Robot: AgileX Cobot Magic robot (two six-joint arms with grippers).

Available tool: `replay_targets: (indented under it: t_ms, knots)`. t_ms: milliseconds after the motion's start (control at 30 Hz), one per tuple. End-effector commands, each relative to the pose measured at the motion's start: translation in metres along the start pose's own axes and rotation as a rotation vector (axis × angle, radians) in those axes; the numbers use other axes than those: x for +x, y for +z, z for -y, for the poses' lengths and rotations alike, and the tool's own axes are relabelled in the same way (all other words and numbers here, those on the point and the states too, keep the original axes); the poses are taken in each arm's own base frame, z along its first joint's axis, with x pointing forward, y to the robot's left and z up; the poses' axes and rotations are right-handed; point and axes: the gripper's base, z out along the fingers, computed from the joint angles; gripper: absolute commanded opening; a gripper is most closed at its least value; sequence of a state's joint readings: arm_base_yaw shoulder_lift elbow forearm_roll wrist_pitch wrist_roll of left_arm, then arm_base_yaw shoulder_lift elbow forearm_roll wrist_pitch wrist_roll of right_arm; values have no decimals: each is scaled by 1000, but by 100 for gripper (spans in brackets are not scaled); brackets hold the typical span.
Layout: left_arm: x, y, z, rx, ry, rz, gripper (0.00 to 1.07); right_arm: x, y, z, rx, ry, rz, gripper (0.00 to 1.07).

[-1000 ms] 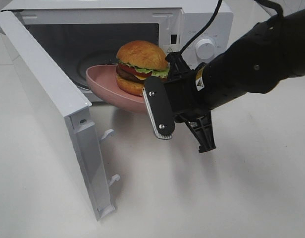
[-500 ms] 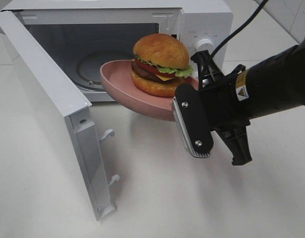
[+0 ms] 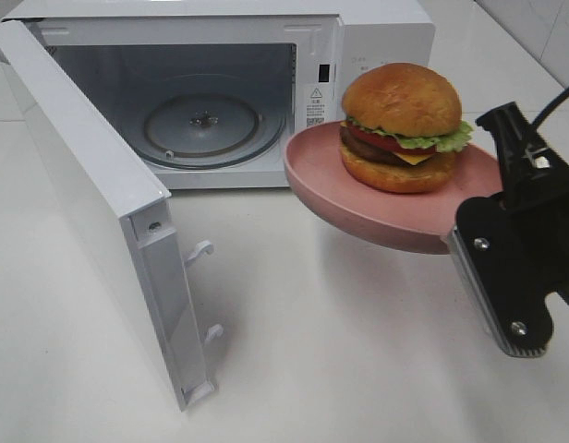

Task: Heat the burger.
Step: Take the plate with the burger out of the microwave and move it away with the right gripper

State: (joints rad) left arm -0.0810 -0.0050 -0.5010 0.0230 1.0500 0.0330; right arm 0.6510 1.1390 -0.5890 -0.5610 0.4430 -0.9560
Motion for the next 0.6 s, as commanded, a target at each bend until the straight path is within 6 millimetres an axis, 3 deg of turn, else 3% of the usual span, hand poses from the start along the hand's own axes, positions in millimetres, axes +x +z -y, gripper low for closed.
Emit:
replay_targets:
  t_ms: [33,300,600]
  knots:
    - [1,-2,0,-1,-1,30,100,6,-11,1,51,12,-23,0]
    - [1,-2,0,-1,-1,30,100,22,-34,-21,7,96,-126,0]
    - [1,-2,0,-1,-1,30,100,37,-45,-31,-29,262,-278,0]
